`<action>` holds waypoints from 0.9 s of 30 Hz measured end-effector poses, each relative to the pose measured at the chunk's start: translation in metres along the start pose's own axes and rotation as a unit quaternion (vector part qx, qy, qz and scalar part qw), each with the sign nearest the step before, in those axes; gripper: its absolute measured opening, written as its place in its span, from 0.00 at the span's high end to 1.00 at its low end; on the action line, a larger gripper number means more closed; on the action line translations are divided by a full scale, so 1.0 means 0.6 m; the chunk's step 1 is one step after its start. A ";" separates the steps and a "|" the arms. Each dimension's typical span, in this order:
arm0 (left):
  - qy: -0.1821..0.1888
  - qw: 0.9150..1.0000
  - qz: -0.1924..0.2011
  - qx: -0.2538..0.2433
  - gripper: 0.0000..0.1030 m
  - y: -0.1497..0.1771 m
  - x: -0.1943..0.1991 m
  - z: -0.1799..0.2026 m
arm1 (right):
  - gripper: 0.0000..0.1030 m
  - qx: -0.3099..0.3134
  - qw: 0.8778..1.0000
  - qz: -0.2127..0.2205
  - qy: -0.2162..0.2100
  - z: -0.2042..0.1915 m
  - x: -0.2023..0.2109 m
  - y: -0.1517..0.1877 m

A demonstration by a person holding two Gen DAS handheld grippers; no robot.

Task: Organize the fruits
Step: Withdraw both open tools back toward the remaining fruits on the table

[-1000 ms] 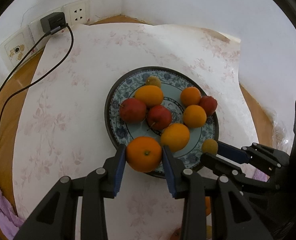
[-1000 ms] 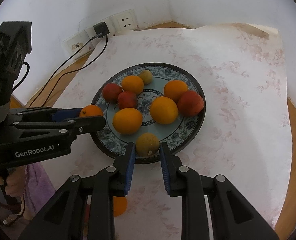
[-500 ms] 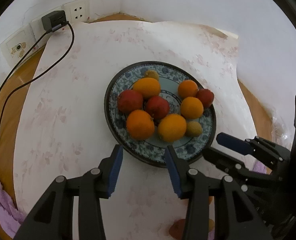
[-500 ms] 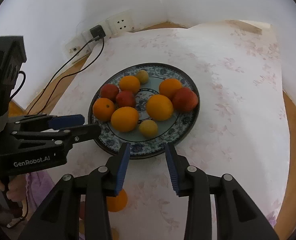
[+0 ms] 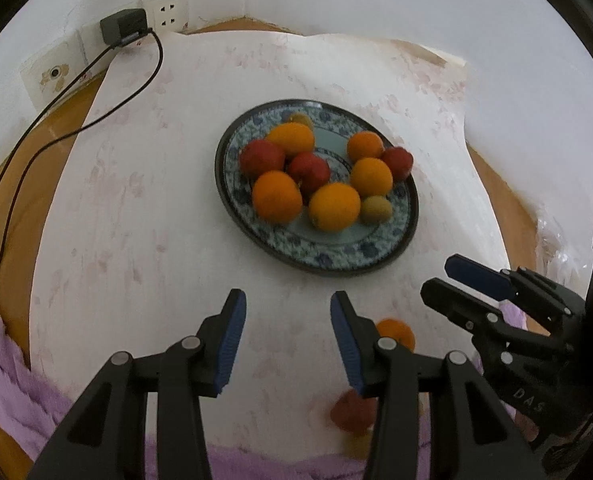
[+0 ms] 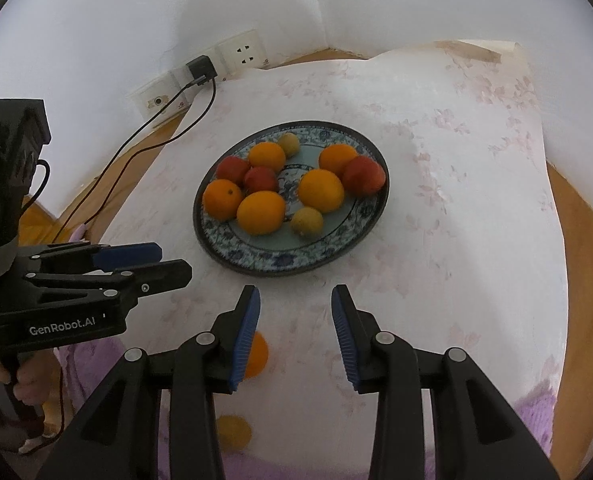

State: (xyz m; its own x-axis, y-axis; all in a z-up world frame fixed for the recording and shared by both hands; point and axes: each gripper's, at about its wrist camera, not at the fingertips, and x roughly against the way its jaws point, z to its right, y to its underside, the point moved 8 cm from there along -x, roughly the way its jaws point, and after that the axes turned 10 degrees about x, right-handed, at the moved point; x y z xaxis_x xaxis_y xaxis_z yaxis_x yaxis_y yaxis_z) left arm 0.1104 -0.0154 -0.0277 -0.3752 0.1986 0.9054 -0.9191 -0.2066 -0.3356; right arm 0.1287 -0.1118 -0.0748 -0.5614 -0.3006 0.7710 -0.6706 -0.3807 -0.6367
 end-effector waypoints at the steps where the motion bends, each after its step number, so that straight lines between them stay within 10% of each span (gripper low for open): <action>1: 0.000 1.000 -0.001 0.001 0.55 0.005 0.002 0.000 | 0.63 0.000 1.000 0.000 0.000 0.000 0.000 0.000; 27: 0.025 0.999 -0.023 -0.001 0.55 0.106 0.027 0.036 | 0.58 -0.020 1.000 0.003 0.002 -0.017 0.056 0.084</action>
State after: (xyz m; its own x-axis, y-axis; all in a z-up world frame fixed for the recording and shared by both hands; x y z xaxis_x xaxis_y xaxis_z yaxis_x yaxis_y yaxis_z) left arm 0.0485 -0.0463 -0.0286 -0.3375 0.2563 0.9058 -0.9359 -0.1946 -0.2937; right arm 0.0712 -0.1322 -0.0814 -0.5671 -0.2982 0.7678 -0.6868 -0.3434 -0.6406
